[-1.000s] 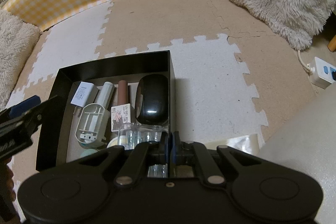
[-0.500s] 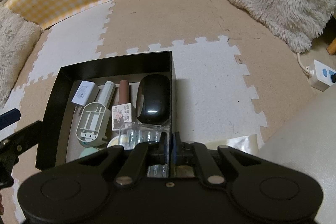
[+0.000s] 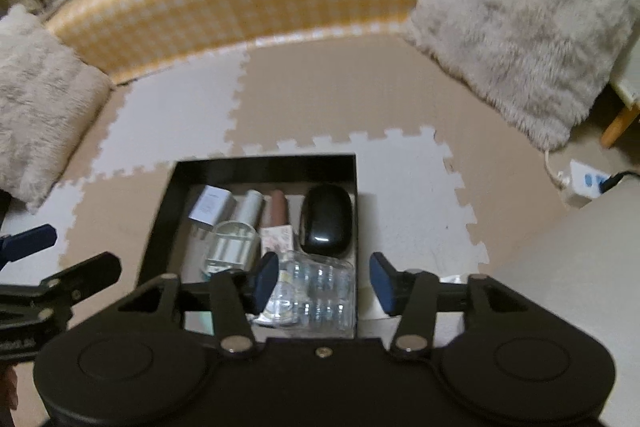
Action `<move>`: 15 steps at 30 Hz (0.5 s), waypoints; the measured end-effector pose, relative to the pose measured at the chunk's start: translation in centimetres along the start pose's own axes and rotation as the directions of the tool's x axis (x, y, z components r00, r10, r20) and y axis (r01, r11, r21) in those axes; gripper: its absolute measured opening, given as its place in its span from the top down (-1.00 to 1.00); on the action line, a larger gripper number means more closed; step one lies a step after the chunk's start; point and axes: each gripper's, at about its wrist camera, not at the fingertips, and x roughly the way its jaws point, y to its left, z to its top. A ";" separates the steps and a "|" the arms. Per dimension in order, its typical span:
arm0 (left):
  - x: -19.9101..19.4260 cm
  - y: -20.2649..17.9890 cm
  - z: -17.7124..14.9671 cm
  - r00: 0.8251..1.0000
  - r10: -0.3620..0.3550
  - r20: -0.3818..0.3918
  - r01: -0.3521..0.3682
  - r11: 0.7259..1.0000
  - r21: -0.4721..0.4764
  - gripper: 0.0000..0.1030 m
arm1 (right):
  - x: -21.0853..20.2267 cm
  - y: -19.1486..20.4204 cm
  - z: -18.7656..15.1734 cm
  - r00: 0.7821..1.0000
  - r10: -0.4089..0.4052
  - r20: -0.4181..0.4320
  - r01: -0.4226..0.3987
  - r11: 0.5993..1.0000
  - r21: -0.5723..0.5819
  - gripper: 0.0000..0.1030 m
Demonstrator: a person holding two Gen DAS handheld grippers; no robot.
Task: Organize rigid objects
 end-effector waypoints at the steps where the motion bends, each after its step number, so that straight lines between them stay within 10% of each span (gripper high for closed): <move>1: -0.5 0.1 0.1 1.000 -0.001 0.004 0.001 1.000 -0.002 -1.00 | -0.8 0.3 -0.1 1.000 -0.004 0.013 0.004 1.000 -0.007 -0.07; 15: -8.6 1.8 -0.8 0.998 -0.008 0.055 0.009 1.000 -0.007 -1.00 | -11.0 1.7 -3.2 0.981 -0.031 0.192 0.039 0.999 -0.036 -0.55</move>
